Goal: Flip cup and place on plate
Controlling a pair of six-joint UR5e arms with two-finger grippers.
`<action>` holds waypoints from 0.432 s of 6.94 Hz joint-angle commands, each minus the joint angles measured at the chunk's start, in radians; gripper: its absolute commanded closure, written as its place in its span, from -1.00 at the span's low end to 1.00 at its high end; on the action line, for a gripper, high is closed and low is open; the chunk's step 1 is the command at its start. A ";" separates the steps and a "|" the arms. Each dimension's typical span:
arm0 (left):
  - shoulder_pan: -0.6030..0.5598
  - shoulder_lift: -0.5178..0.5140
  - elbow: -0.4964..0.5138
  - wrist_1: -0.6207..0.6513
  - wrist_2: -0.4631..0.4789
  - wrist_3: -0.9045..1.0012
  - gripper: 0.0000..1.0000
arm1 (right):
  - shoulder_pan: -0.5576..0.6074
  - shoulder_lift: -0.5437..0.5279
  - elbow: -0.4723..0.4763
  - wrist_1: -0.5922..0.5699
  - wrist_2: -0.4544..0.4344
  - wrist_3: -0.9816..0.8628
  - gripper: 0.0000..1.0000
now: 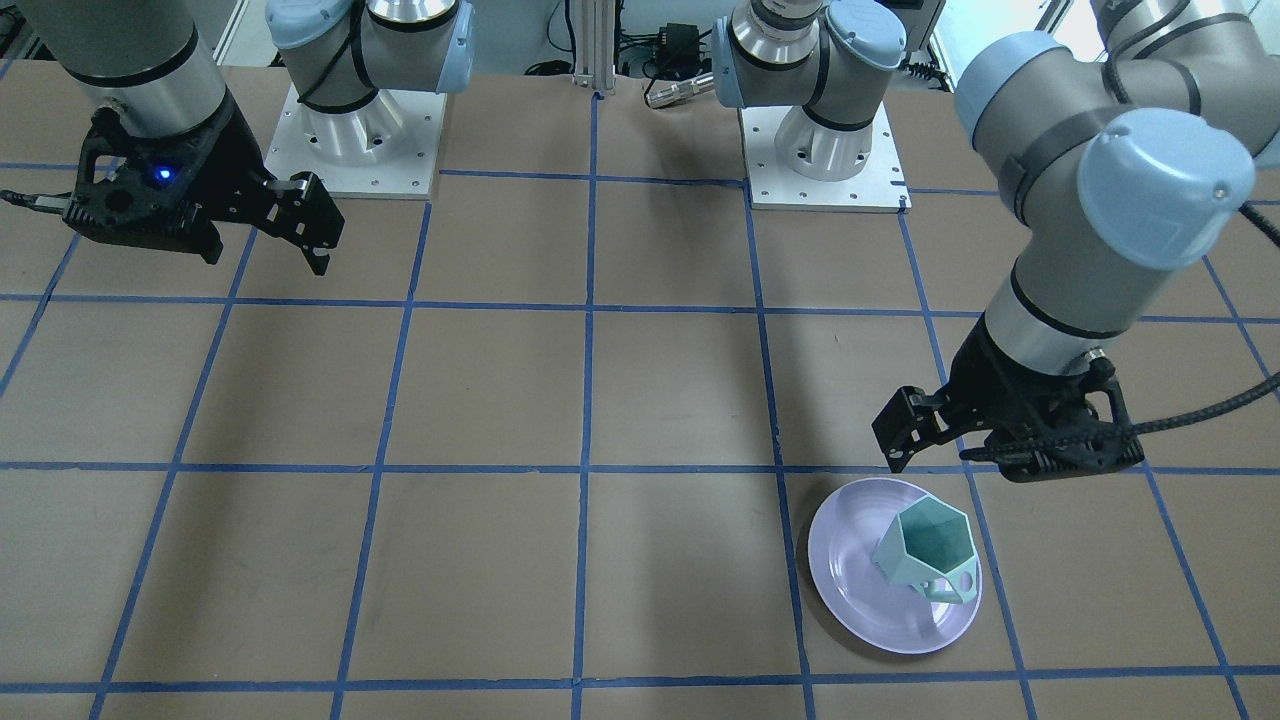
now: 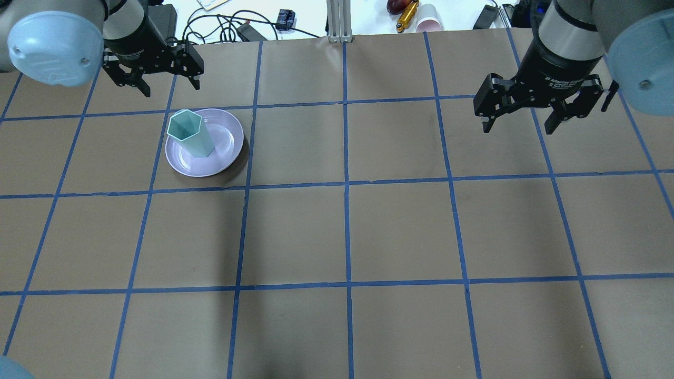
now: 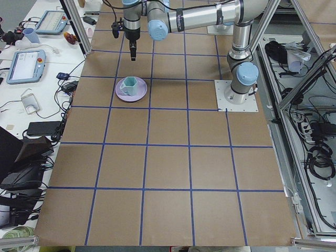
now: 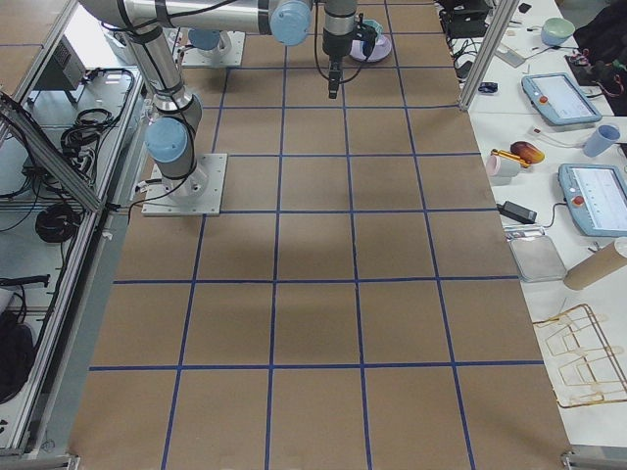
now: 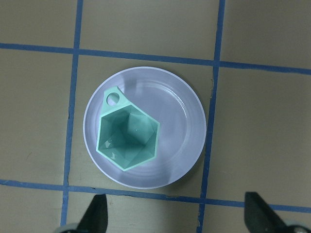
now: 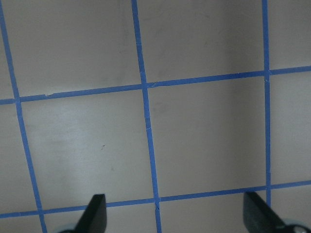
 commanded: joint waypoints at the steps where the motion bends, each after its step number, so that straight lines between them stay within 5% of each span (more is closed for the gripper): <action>1: -0.001 0.058 -0.006 -0.101 -0.024 -0.007 -1.00 | 0.000 0.000 0.000 0.000 0.000 0.000 -1.00; 3: -0.058 0.075 -0.007 -0.124 -0.020 -0.008 -1.00 | 0.000 0.000 0.000 0.000 0.000 0.000 -1.00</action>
